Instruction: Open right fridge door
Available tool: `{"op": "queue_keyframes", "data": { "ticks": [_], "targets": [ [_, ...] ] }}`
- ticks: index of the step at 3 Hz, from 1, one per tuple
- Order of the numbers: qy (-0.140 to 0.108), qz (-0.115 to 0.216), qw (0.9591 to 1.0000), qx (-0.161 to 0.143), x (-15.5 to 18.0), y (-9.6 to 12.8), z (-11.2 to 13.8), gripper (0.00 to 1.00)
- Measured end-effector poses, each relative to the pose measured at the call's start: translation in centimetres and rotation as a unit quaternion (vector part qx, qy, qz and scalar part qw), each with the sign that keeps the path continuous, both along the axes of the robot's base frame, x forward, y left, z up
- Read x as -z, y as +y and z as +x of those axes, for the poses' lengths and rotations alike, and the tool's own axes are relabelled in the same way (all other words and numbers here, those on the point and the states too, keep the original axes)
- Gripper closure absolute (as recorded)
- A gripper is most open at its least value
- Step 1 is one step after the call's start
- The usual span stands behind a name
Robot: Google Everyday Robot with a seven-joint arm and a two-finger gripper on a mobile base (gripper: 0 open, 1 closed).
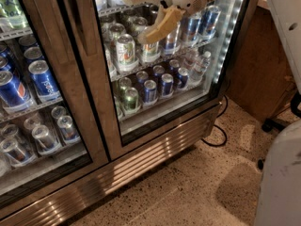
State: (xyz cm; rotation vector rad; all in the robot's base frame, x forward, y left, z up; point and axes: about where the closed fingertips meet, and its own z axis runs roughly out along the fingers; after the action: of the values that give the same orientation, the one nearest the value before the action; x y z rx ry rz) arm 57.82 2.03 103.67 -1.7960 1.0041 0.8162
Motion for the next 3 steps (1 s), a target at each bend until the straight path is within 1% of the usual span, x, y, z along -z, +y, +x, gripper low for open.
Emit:
{"op": "queue_keyframes", "data": {
  "ticks": [1, 2, 3],
  "targets": [
    [0.009, 0.003, 0.9999, -0.012, 0.5, 1.1, 0.5, 0.30],
    [0.015, -0.003, 0.9997, -0.019, 1.1, 1.8, 0.8, 0.31],
    [0.022, -0.011, 0.9995, -0.019, 1.9, 2.0, 1.0, 0.31]
  ]
}}
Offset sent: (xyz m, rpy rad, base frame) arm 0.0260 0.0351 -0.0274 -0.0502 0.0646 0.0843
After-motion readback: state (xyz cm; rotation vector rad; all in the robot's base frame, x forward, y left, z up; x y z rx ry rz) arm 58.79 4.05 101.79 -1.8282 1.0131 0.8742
